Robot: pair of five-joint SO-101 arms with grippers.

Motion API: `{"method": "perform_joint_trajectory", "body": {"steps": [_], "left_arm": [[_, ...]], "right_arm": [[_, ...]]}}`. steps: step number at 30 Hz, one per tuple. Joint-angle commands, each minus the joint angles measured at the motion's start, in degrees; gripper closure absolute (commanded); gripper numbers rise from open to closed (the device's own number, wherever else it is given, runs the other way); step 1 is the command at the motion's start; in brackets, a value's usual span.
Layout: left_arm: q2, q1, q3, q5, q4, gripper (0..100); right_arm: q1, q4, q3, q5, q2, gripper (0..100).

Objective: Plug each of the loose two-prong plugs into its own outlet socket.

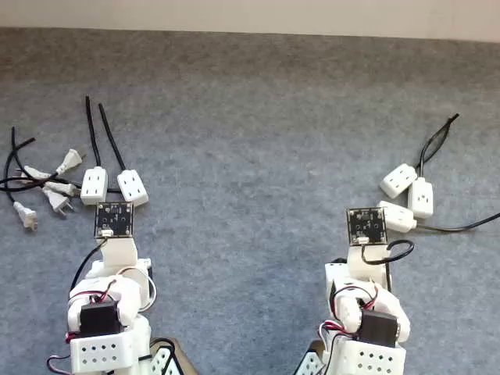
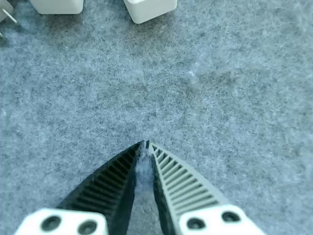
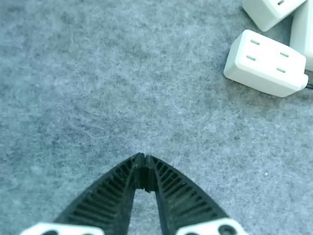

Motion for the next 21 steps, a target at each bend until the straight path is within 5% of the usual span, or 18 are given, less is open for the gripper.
{"method": "perform_joint_trajectory", "body": {"steps": [1,21], "left_arm": [[0.0,-0.4,1.1,0.4,0.6,97],[0.0,-0.4,1.1,0.4,0.6,97]], "right_arm": [[-0.3,-9.5,8.4,-0.4,-0.7,99.1],[-1.5,-8.8,8.4,-0.2,-0.6,99.1]]}}
